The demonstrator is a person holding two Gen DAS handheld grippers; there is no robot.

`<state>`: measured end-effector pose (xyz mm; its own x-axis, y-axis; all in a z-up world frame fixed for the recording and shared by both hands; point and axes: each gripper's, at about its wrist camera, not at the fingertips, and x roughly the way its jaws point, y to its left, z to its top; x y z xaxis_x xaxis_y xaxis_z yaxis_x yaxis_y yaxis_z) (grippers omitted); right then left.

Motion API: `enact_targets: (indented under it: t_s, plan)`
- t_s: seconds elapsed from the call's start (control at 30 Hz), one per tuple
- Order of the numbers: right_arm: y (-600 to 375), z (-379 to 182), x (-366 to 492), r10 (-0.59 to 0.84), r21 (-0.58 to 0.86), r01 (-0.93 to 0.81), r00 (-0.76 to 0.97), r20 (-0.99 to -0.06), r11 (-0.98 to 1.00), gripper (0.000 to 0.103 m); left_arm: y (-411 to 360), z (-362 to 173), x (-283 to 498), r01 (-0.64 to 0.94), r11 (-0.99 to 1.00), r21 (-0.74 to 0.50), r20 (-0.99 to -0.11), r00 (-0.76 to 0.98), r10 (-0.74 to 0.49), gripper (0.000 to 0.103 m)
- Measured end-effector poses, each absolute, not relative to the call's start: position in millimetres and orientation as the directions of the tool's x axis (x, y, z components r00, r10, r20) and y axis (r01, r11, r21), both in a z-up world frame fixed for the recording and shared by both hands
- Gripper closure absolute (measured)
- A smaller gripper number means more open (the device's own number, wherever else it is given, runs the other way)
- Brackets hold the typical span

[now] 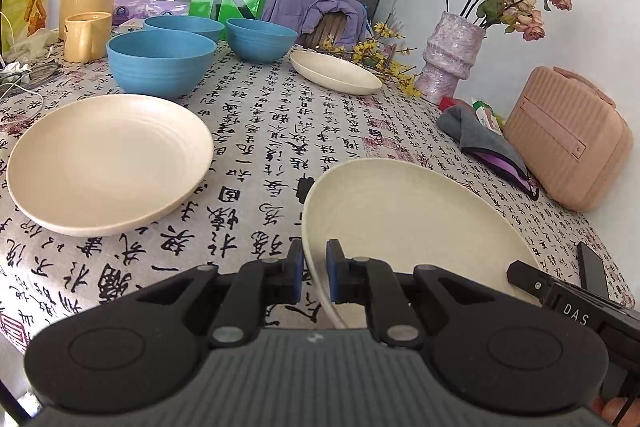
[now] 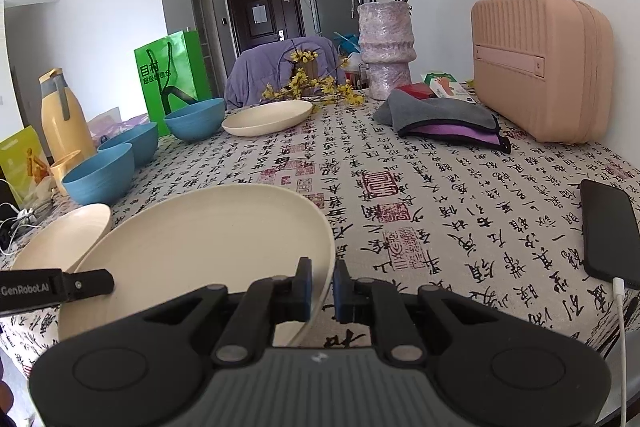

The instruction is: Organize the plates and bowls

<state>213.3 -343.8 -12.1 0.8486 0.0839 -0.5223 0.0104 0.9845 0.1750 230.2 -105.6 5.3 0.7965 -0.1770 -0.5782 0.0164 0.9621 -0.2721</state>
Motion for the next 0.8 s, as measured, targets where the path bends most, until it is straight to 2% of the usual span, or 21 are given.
enact_targets:
  t_s: [0.27, 0.47, 0.8]
  plan:
    - [-304.4, -3.7, 233.4, 0.126, 0.180, -0.037, 0.849, -0.512, 0.983, 0.092, -62.5, 13.2, 236.5, -0.040, 0.964, -0.263, -0.551, 0.826, -0.116, 0.091]
    - [-258.4, 1.7, 255.6, 0.201, 0.201, -0.114, 0.843, -0.499, 0.973, 0.092, -17.1, 23.0, 237.9, -0.108, 0.971, -0.214, -0.513, 0.858, -0.017, 0.091]
    - [-158.1, -2.1, 300.5, 0.333, 0.217, -0.256, 0.783, -0.525, 0.942, 0.092, 72.8, 19.0, 254.3, -0.231, 0.953, -0.194, -0.520, 0.848, 0.100, 0.091]
